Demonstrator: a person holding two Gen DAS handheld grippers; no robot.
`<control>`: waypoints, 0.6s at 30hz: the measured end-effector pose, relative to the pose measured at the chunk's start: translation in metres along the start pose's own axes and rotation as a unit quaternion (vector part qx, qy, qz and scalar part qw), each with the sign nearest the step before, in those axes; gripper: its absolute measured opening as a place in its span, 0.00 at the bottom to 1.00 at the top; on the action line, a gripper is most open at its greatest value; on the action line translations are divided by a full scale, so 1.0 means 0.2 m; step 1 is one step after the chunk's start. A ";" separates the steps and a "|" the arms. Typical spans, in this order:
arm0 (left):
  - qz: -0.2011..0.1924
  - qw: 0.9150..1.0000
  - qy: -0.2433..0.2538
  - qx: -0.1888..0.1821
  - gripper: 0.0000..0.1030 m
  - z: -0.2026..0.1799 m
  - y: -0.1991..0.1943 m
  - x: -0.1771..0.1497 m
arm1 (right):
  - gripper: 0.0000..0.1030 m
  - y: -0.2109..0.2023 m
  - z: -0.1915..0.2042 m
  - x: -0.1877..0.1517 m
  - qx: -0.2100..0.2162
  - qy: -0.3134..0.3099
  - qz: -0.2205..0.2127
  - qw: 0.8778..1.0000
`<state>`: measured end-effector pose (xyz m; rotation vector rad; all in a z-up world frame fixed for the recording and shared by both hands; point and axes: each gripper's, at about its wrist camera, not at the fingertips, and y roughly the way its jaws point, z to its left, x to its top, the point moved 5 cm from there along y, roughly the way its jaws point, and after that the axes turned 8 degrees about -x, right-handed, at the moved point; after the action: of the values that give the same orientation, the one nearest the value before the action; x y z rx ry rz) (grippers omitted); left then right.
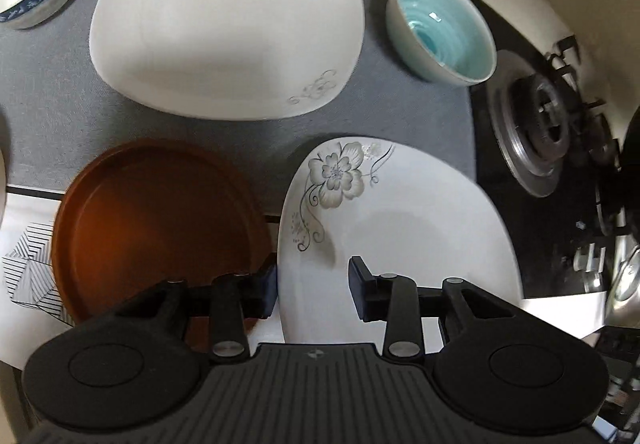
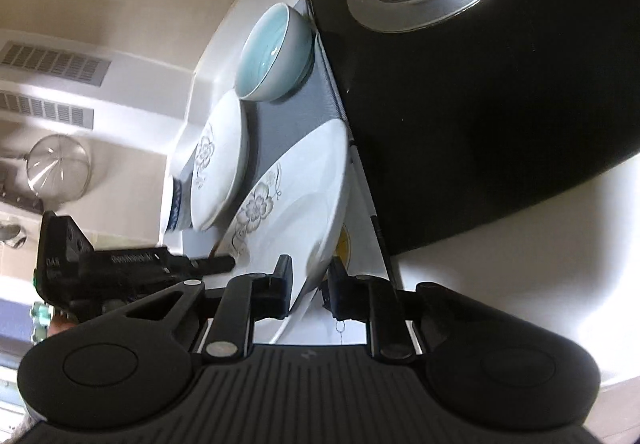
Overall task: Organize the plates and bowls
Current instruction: 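Lift the white plate with both grippers and lower it onto the other white plate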
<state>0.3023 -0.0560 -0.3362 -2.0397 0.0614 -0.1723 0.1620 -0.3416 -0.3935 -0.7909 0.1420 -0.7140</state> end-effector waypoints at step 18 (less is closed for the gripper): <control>-0.095 0.995 -0.038 0.011 0.36 0.01 -0.26 -0.02 | 0.21 -0.02 0.15 0.03 0.040 -0.052 0.025 0.998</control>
<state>0.2977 -0.0309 -0.2910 -2.0269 -0.1812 -0.2132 0.1762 -0.3299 -0.3678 -0.7427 0.0387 -0.6266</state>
